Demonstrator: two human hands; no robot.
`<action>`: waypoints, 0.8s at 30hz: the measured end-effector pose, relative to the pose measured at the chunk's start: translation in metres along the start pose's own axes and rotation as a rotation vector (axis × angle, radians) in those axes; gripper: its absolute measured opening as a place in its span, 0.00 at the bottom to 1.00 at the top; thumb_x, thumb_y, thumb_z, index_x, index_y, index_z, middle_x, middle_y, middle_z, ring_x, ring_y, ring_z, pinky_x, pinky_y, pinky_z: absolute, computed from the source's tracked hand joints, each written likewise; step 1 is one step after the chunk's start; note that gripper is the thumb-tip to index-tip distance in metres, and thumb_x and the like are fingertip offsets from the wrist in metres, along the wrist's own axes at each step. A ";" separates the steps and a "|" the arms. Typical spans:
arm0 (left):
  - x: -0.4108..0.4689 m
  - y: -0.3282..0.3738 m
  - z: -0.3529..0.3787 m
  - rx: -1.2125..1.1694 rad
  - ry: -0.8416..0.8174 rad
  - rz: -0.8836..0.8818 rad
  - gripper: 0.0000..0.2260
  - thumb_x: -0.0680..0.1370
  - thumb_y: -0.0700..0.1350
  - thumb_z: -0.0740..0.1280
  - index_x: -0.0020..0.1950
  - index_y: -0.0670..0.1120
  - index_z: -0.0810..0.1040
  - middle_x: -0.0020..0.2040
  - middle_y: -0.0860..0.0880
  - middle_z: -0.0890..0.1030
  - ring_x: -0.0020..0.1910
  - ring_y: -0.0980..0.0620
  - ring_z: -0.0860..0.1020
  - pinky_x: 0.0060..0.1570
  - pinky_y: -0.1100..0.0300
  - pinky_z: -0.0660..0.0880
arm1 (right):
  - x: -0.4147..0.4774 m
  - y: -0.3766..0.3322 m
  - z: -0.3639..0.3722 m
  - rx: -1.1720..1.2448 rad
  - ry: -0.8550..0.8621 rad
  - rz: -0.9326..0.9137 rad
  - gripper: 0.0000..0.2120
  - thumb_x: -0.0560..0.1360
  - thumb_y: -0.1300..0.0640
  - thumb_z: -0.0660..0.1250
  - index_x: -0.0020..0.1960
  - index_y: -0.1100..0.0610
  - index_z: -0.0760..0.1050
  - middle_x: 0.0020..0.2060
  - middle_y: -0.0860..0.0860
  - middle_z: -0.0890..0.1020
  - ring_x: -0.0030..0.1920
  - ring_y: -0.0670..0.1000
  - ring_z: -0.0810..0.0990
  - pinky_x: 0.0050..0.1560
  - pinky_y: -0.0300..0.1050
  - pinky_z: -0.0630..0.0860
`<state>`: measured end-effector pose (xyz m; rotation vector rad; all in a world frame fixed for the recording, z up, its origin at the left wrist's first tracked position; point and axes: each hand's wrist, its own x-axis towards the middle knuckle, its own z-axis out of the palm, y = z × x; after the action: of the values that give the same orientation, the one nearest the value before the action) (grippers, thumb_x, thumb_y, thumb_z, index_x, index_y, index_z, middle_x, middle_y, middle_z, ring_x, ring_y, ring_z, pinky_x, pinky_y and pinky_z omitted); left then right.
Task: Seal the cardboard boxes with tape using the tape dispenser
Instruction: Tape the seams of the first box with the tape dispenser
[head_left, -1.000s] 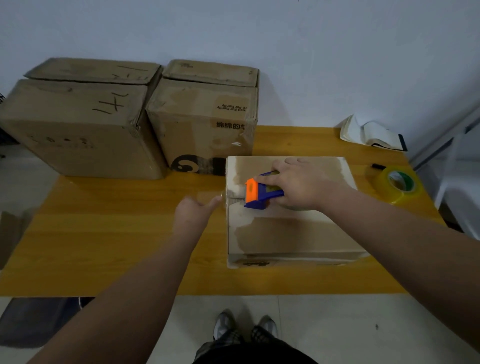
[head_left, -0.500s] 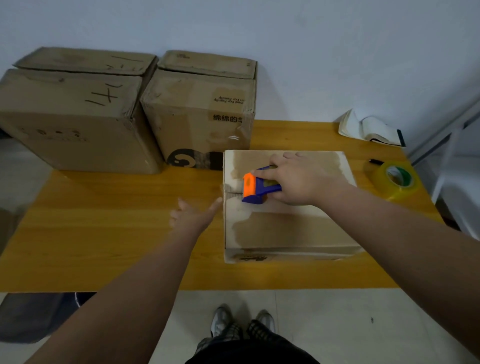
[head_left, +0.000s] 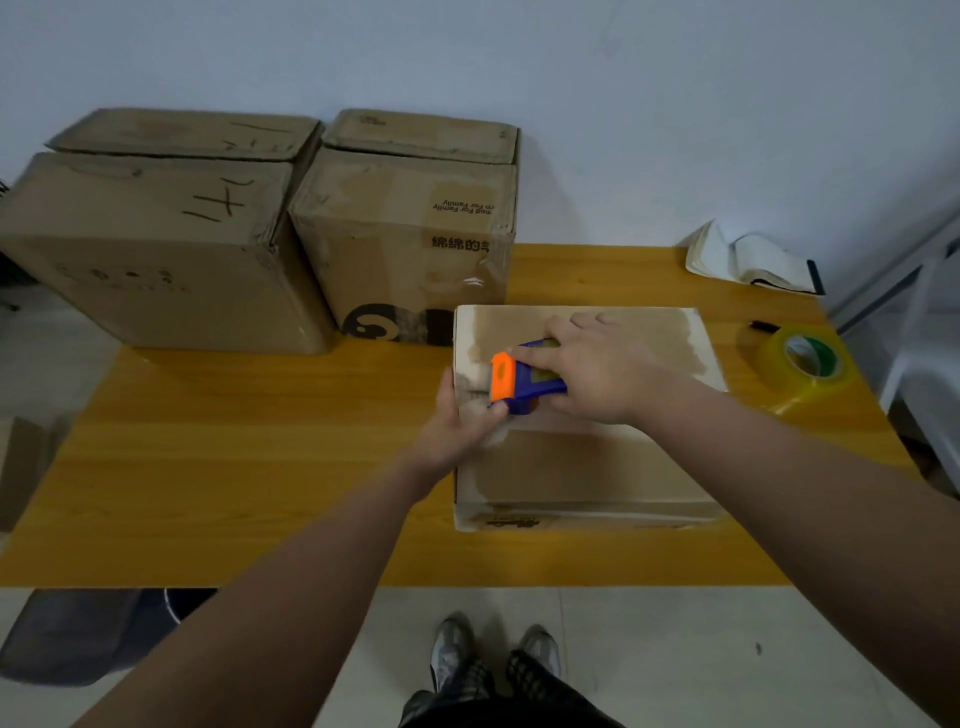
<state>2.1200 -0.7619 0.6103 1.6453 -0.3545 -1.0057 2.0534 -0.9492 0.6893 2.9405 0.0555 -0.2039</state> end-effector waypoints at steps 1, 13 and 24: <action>0.004 0.001 -0.006 0.153 -0.024 0.009 0.52 0.69 0.57 0.73 0.75 0.55 0.34 0.77 0.49 0.50 0.71 0.51 0.60 0.63 0.54 0.68 | 0.000 0.002 0.000 0.006 -0.011 -0.014 0.32 0.74 0.37 0.59 0.75 0.41 0.54 0.64 0.53 0.70 0.60 0.55 0.69 0.58 0.51 0.65; 0.050 0.030 -0.034 1.410 -0.071 0.303 0.53 0.59 0.79 0.58 0.75 0.58 0.39 0.76 0.60 0.38 0.74 0.57 0.36 0.68 0.45 0.30 | -0.008 0.030 -0.016 -0.052 -0.083 -0.051 0.32 0.74 0.31 0.52 0.75 0.38 0.50 0.62 0.52 0.68 0.56 0.55 0.71 0.51 0.49 0.69; 0.052 0.031 -0.036 1.394 -0.106 0.310 0.56 0.55 0.83 0.52 0.76 0.59 0.40 0.76 0.61 0.37 0.72 0.60 0.35 0.67 0.45 0.29 | -0.074 0.100 -0.005 -0.208 -0.135 0.076 0.33 0.73 0.30 0.54 0.74 0.38 0.51 0.60 0.49 0.70 0.53 0.52 0.71 0.49 0.46 0.66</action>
<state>2.1871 -0.7847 0.6170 2.5920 -1.5801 -0.5564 1.9864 -1.0483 0.7237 2.7088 -0.0514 -0.3610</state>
